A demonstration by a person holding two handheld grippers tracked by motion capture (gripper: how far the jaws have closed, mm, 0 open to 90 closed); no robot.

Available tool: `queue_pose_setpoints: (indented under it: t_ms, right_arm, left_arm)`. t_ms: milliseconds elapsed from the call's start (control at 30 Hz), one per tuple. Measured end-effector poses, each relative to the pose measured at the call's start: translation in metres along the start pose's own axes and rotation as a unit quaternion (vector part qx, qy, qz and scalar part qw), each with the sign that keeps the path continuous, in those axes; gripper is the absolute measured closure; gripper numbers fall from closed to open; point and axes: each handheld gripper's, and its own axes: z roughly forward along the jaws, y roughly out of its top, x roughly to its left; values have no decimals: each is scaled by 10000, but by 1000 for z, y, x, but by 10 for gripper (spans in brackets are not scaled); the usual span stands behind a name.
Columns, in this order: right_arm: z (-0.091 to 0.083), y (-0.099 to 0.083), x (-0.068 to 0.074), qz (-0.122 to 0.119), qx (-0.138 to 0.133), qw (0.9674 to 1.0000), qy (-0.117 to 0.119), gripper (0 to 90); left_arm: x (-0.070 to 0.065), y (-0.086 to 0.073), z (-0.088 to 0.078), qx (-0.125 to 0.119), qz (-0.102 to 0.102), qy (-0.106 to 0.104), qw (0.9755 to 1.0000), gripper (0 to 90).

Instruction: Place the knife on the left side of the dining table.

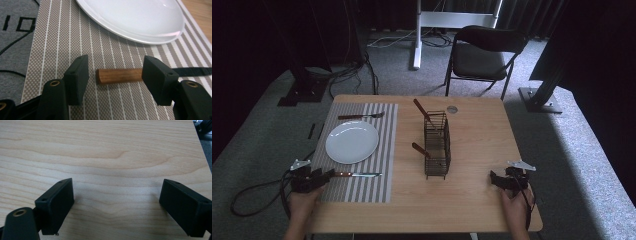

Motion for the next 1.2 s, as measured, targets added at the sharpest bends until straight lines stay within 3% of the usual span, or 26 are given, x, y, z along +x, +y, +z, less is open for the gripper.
queue_pose_setpoints:
  t_ms: [133,267,333,400,567,600,767,900,1000,1200]
  right_arm:
    - [0,0,0,1,1,10000,1,116]
    - [0,0,0,-1,0,10000,0,116]
    - [0,0,0,0,1,10000,1,116]
    - [0,0,0,1,1,10000,0,116]
    - [0,0,0,0,0,10000,0,116]
    - [0,0,0,1,1,10000,0,116]
    - [0,0,0,1,1,10000,1,116]
    - [0,0,0,0,1,10000,0,116]
    - [0,0,0,0,1,10000,1,116]
    - [0,0,0,1,1,10000,1,116]
  left_arm:
    - [-2,-8,-7,-57,12,-109,9999,376]
    - [-8,-16,-12,-28,152,-128,9998,261]
    - [-9,-17,-12,4,185,-128,9997,158]
    - [-13,-21,-13,61,263,-99,9996,148]
    - [-22,-31,-15,46,579,294,9979,71]
    - [-23,-33,-14,100,592,358,9976,0]
    - [-24,-39,-17,106,612,451,9970,0]
    - [-25,-43,-19,123,807,646,9946,0]
    - [-23,-46,-22,38,754,724,9945,0]
    - [-20,-50,-24,128,772,927,9926,0]
